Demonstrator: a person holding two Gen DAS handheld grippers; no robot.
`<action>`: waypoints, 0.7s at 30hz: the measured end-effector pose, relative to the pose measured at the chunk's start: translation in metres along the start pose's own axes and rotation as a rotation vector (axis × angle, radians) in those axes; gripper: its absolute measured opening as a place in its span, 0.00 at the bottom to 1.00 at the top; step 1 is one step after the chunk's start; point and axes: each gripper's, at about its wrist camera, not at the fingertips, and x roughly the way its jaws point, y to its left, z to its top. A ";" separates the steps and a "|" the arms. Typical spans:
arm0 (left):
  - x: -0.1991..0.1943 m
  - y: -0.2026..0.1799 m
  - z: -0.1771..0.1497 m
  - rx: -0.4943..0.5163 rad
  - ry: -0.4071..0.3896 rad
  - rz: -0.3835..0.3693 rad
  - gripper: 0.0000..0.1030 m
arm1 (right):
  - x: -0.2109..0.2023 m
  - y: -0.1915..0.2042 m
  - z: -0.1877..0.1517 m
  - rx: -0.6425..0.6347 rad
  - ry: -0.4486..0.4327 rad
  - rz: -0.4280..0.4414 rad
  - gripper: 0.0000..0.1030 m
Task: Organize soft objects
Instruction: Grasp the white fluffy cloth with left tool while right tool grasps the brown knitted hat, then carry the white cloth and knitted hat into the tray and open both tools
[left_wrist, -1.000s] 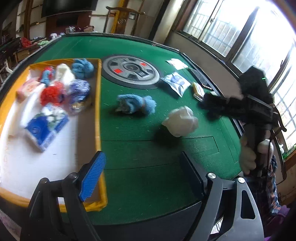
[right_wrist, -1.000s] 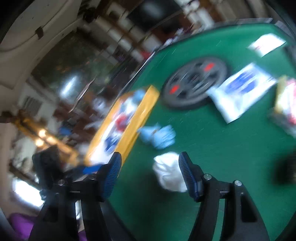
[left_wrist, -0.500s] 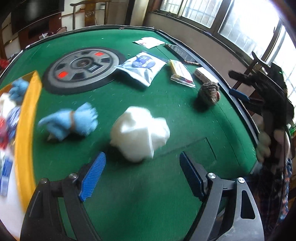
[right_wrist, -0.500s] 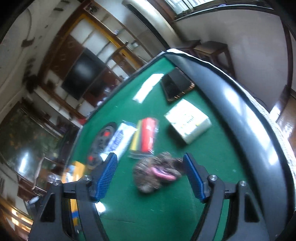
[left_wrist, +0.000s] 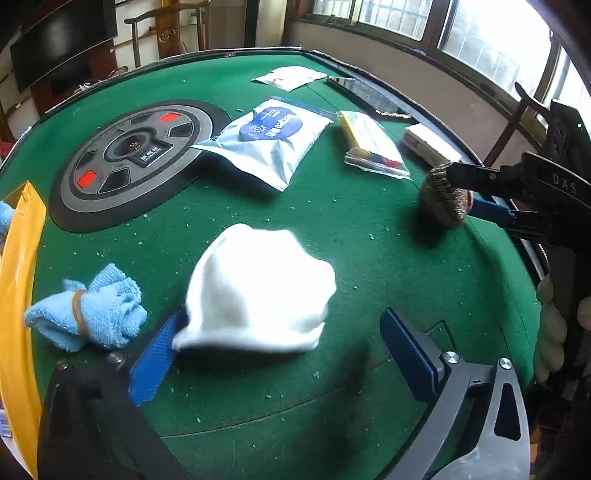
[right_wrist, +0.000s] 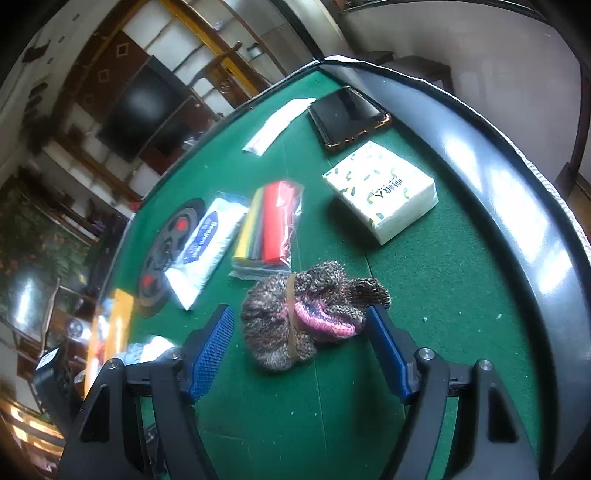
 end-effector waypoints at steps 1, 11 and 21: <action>0.000 0.000 0.001 -0.008 0.003 0.001 0.90 | 0.001 0.000 0.000 0.005 -0.001 -0.006 0.70; -0.016 0.026 -0.004 -0.139 -0.032 -0.132 0.33 | 0.010 0.024 -0.001 -0.126 -0.009 -0.157 0.61; -0.085 0.077 -0.036 -0.305 -0.161 -0.278 0.34 | -0.025 0.063 -0.014 -0.210 -0.058 -0.059 0.56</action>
